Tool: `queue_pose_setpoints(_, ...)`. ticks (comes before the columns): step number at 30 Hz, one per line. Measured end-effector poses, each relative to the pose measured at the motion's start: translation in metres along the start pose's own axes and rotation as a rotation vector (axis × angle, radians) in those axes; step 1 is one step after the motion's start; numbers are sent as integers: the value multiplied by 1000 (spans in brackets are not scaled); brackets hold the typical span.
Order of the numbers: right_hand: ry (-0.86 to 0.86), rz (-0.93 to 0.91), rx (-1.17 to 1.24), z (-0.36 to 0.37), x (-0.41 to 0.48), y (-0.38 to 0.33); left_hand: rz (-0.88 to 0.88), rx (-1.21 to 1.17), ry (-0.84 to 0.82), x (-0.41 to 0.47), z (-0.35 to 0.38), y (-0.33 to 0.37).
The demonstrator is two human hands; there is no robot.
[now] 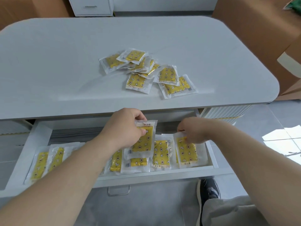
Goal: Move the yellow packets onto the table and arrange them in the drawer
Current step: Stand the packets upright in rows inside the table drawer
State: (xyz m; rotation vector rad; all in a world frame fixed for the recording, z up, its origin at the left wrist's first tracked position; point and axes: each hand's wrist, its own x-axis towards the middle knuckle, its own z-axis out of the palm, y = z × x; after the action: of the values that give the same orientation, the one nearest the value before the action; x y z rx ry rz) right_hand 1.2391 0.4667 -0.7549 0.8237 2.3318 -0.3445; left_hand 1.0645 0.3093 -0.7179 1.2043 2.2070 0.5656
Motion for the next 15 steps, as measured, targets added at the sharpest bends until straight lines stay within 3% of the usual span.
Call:
queue_pose_setpoints(4, -24, 35, -27, 19, 9, 2, 2, -23, -30, 3, 5, 0)
queue_pose_setpoints(10, 137, 135, -248, 40, 18, -3, 5, -41, -59, 8, 11, -1)
queue_pose_setpoints(15, 128, 195, -239, 29, 11, -7, -12, -68, -104, 14, 19, -1)
